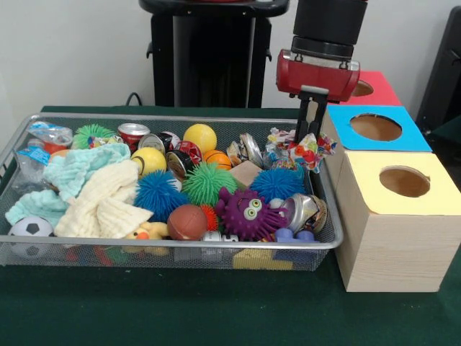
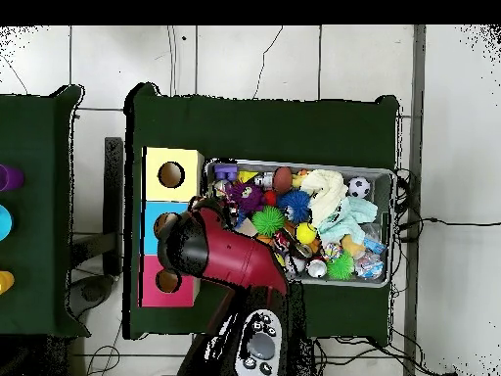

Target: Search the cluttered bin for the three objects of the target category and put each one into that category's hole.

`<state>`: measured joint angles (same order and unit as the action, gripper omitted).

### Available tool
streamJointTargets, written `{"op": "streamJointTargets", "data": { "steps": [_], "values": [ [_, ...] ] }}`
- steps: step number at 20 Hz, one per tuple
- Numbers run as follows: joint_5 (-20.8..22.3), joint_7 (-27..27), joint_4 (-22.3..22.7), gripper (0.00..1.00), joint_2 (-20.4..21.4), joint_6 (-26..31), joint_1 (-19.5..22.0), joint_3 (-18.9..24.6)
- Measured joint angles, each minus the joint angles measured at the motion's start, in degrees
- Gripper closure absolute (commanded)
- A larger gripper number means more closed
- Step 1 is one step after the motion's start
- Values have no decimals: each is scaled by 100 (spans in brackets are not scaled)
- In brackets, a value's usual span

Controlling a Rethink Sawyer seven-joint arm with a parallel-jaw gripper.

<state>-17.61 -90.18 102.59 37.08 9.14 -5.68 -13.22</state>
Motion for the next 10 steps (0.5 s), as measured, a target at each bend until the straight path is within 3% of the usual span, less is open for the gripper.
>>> {"op": "streamJointTargets", "data": {
  "steps": [10],
  "values": [
    [-158,0,0,100,-1,0,-248,-136]
  ]
}}
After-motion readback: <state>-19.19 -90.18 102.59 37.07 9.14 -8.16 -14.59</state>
